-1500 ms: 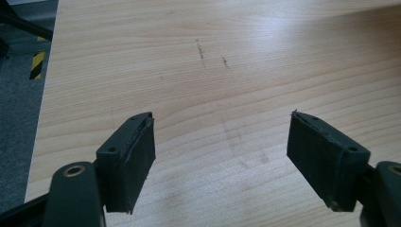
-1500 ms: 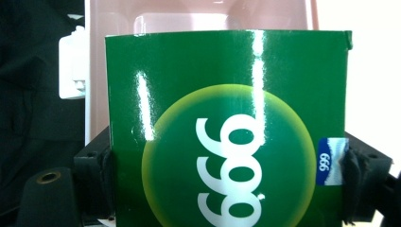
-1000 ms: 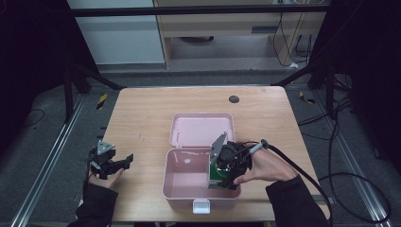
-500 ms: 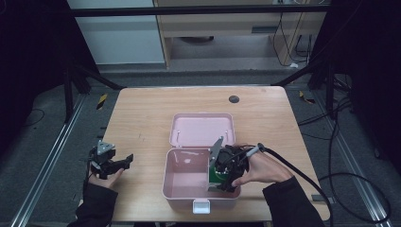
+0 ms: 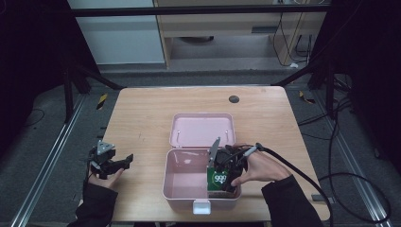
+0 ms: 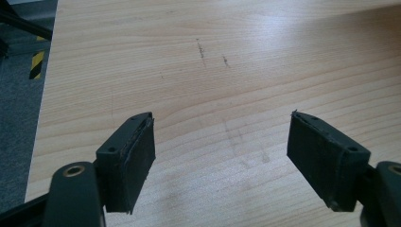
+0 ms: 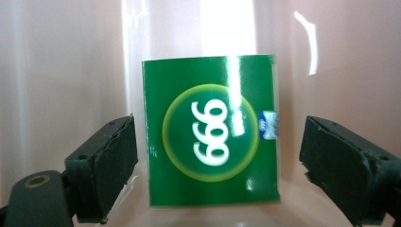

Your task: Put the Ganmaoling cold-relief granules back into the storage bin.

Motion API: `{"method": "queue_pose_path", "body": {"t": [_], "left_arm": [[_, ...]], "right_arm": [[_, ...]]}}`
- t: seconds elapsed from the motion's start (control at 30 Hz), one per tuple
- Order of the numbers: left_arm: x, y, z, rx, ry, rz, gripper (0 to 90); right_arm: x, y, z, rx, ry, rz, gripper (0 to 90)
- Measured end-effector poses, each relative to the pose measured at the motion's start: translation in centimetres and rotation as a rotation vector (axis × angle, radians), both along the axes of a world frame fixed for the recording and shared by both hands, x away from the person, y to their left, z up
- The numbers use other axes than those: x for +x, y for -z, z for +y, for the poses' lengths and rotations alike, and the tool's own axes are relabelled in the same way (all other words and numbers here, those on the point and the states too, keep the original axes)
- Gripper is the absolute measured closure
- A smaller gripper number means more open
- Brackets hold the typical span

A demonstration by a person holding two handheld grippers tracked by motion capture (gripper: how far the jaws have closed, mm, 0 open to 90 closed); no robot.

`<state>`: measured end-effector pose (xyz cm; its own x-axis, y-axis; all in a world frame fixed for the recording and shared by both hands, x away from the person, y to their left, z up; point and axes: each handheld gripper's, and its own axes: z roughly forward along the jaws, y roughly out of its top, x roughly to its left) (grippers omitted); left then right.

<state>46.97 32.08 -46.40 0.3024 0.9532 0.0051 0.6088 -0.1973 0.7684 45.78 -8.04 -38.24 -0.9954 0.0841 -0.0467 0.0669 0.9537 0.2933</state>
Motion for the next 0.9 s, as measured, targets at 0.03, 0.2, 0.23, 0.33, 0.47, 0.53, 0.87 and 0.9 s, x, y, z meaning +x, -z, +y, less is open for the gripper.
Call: {"method": "queue_pose_path", "body": {"t": [0.03, 0.2, 0.23, 0.33, 0.47, 0.53, 0.87, 0.9], "left_arm": [[0.0, 0.0, 0.0, 0.001, 0.001, 0.001, 23.5], [0.0, 0.0, 0.0, -0.002, -0.002, 0.000, 23.5], [0.0, 0.0, 0.0, -0.003, -0.002, 0.000, 23.5], [0.0, 0.0, 0.0, -0.002, -0.001, 0.000, 23.8], [0.0, 0.0, 0.0, -0.002, 0.000, 0.001, 24.3], [0.0, 0.0, 0.0, -0.004, -0.001, 0.000, 24.7], [-0.1, -0.1, 0.0, -0.005, 0.002, 0.001, 27.2], [-0.1, -0.1, -0.1, -0.005, 0.001, 0.001, 27.5]], "right_arm": [[0.0, -0.3, -0.2, 0.008, 0.007, -0.009, 12.5], [-0.4, -2.0, -1.3, 0.099, 0.040, -0.074, 13.8], [-0.4, -2.0, -1.3, 0.099, 0.040, -0.074, 13.8], [-0.7, -3.9, -2.8, 0.210, 0.098, -0.156, 18.1], [-1.0, -5.5, -4.6, 0.315, 0.175, -0.228, 19.4], [-1.0, -5.8, -5.7, 0.366, 0.219, -0.250, 20.5], [-1.5, -4.8, -11.1, 0.527, 0.461, -0.342, 23.6], [-1.5, -4.6, -11.6, 0.545, 0.495, -0.347, 23.3]]}}
